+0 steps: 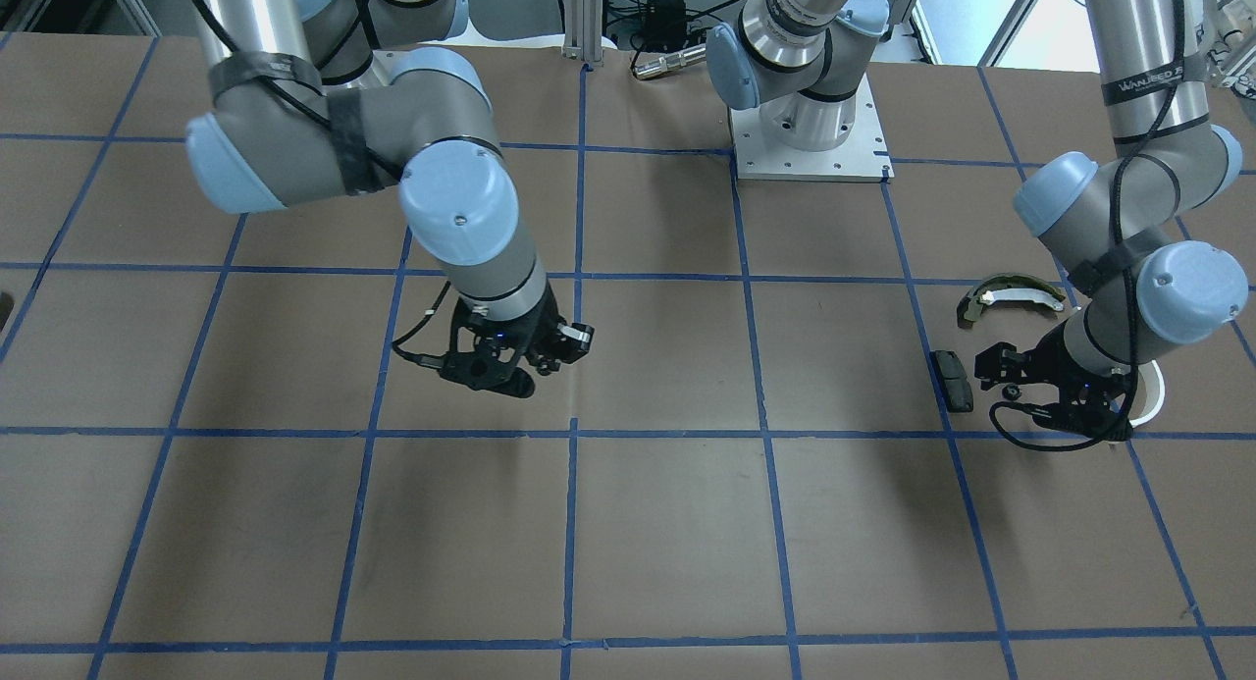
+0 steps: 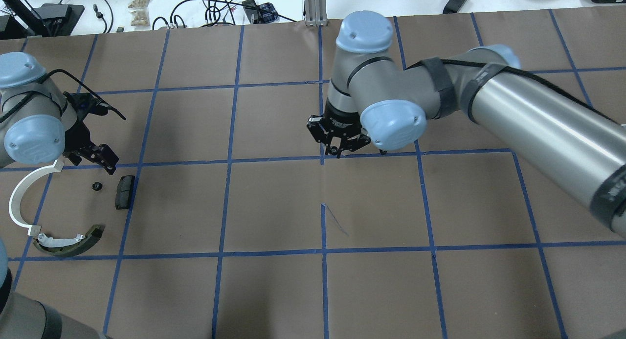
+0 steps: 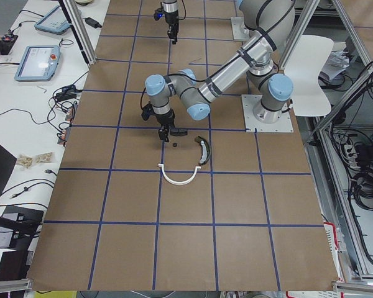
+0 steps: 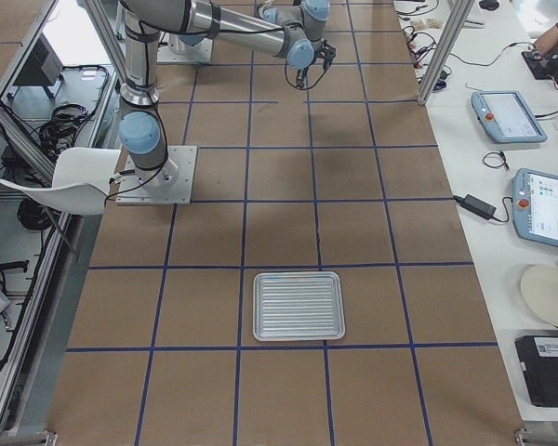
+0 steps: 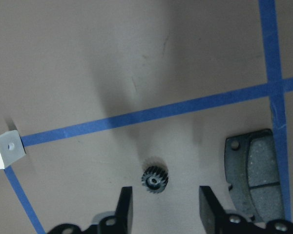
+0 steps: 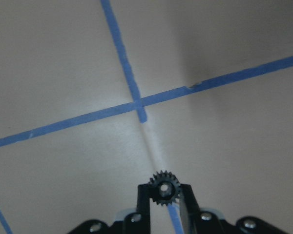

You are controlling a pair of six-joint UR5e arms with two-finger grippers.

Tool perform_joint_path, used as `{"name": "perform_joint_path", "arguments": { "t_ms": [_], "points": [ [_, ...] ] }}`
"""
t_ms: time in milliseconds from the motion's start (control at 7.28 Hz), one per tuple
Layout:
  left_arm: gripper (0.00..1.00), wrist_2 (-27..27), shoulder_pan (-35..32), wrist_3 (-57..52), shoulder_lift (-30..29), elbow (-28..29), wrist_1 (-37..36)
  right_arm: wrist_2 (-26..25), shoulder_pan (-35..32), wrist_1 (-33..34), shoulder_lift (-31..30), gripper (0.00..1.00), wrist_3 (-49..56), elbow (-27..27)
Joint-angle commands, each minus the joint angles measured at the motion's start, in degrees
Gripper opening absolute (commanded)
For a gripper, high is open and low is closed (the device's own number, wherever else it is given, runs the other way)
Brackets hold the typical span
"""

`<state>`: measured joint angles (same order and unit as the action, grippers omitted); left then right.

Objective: Place bearing gear from tray to pile

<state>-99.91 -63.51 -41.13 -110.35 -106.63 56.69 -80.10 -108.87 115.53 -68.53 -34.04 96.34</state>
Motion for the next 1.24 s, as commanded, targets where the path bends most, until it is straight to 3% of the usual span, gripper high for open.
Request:
{"name": "perform_joint_path", "arguments": {
  "t_ms": [0, 137, 275, 412, 549, 824, 1099],
  "points": [
    [1.0, 3.48, -3.44, 7.15, -0.21, 0.11, 0.17, 0.47, -3.63, 6.61, 3.65, 0.0, -1.47, 3.21],
    [1.0, 4.53, -6.85, 11.99, -0.39, 0.11, 0.61, 0.38, -3.63, 9.25, 3.75, 0.01, -1.38, 6.37],
    [1.0, 5.5, -10.54, 18.74, -1.0, 0.63, 1.22, 0.38, -3.63, 12.75, 3.58, 0.15, -1.64, 8.32],
    [1.0, 6.99, -14.67, 27.33, -0.92, 0.98, 2.88, 0.47, -3.54, 12.88, 3.23, 0.87, -1.73, 7.9],
    [1.0, 10.49, -19.15, 35.25, -0.66, 0.99, 3.07, 0.38, -2.76, 12.88, 3.14, 1.0, -1.3, 6.85],
    [1.0, 12.63, -24.97, 44.76, -0.83, 0.9, 4.21, -0.5, 0.83, 8.43, 0.08, 1.0, -0.68, 2.56],
    [1.0, 17.88, -31.89, 51.12, -0.83, 0.64, 3.08, -0.67, 10.03, -5.76, -6.14, 1.0, 12.24, -2.28]
  ]
}}
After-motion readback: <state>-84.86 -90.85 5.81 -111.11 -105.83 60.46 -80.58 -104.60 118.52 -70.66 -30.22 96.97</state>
